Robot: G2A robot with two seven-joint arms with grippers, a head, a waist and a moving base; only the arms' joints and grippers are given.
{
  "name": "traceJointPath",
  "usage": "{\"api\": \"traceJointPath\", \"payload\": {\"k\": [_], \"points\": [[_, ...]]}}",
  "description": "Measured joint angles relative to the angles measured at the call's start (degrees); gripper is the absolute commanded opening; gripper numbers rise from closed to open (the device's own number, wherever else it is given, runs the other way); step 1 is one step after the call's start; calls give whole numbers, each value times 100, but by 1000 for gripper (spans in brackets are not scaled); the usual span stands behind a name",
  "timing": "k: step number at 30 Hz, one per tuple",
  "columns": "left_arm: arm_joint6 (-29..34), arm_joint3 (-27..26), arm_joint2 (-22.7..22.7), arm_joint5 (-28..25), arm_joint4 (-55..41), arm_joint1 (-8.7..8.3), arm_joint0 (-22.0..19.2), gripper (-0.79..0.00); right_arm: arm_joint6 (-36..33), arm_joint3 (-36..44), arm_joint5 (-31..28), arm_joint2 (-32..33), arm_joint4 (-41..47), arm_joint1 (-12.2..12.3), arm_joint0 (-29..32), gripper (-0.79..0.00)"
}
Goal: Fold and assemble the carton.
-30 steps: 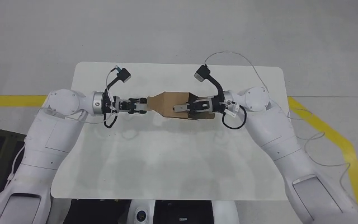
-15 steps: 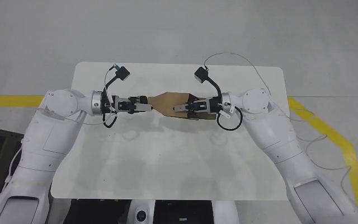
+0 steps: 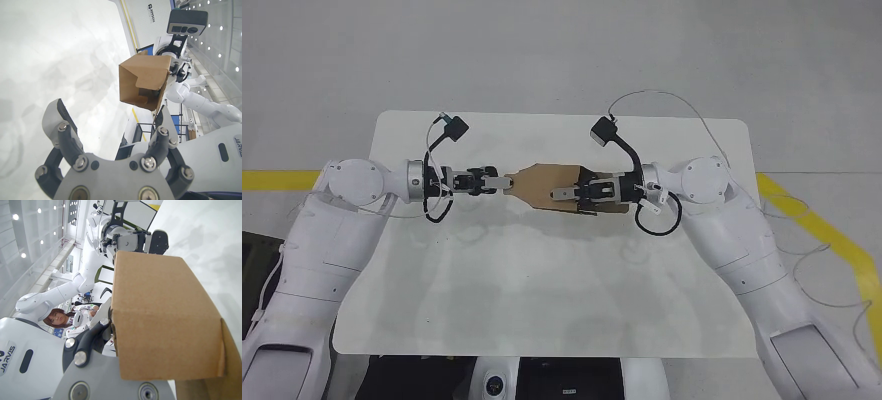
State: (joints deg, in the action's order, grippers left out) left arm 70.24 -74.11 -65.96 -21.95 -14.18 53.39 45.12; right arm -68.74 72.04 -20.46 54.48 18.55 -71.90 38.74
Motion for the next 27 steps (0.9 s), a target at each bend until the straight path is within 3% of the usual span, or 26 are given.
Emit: {"api": "traceJointPath", "payload": {"k": [14,20,27], "points": [[142,113,66,-30,-254,20,-77,0,-100,85,-79,13,244,0,17,-785],[237,57,-108,-129,-734,2,-67,0,-151,-39,-59,8,229,5,0,-785],[-10,170,-163,-56,-769,4,-70,0,-354,-17,-86,-90,373,-18,-32,-785]]}}
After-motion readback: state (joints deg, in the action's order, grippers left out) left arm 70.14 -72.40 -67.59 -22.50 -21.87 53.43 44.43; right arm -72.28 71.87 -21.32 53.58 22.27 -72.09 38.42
